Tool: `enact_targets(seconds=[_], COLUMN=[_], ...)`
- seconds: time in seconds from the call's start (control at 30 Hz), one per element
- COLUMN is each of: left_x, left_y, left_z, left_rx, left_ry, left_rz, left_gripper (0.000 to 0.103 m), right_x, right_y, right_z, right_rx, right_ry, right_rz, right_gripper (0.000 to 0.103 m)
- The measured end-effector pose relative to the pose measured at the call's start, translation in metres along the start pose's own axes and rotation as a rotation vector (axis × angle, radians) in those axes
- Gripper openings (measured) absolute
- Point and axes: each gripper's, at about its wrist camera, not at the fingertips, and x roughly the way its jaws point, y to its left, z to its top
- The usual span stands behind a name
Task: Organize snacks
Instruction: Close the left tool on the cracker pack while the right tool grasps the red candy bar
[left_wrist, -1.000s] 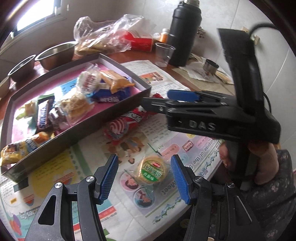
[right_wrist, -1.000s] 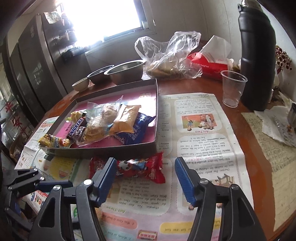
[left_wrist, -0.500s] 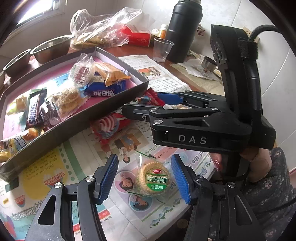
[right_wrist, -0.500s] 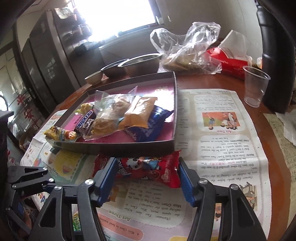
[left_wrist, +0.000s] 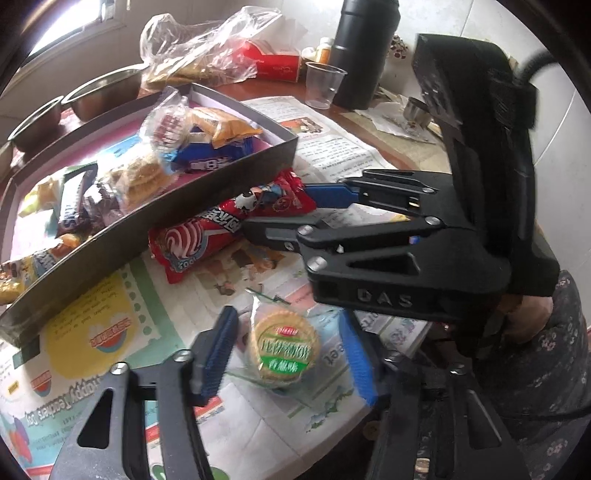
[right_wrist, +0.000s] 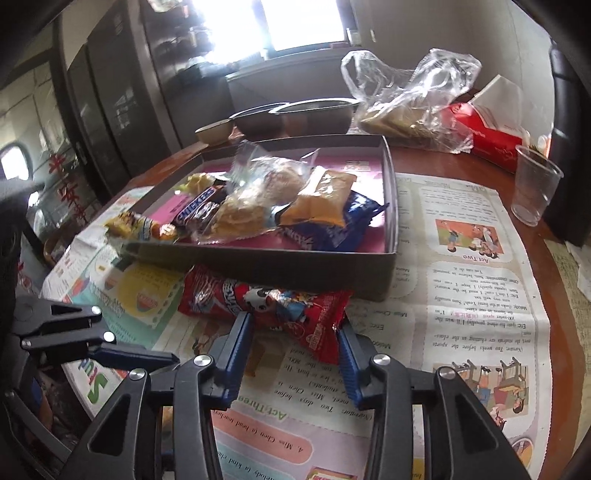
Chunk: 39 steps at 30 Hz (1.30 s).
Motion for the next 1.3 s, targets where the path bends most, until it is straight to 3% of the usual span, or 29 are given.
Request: enact_targets(seconds=[0.1,0.47,0.6,0.7,0.77,0.83,0.87,0.9,1.3], left_x=[-0.003,-0.015,-0.019,-0.021,-0.022,-0.024,-0.026,-0.027,-0.047], left_y=[0.009,0.041,0.048,0.049,0.05,0.052,0.054,0.056,0.072], left_z=[-0.001,-0.009,-0.011,-0.012,-0.012,-0.012,-0.011,-0.012,-0.004], left_rx=[-0.025,-0.111,-0.133,-0.138,-0.142,-0.151,-0.155,-0.159,-0.216], left_ry=[-0.001,-0.011,-0.019,-0.024,-0.026,-0.031,-0.034,-0.039,-0.102], left_rz=[0.008,0.041,0.04,0.037,0.037,0.038,0.039,0.04,0.055], left_gripper=[0.038,0.037,0.037,0.037,0.037,0.037,0.037,0.037,0.036], right_x=[0.0,0.007,0.014,0.018,0.018,0.018,0.017,0.015,-0.022], right_y=[0.006,0.009,0.012,0.017,0.02,0.023,0.025,0.026,0.02], right_z=[-0.001,0.004,0.012,0.015,0.015,0.015,0.015,0.014,0.022], right_rx=[-0.028,-0.061,-0.071,-0.068,-0.064,-0.062,-0.059,-0.055,0.034], right_ry=[0.004,-0.001,0.017,0.016,0.007,-0.008,-0.015,-0.03,-0.164], right_rz=[0.02,-0.005,-0.008,0.019,0.045,0.064,0.074,0.072,0.062], right_gripper=[0.044,0.045,0.059,0.059,0.055,0.04,0.038,0.026,0.017])
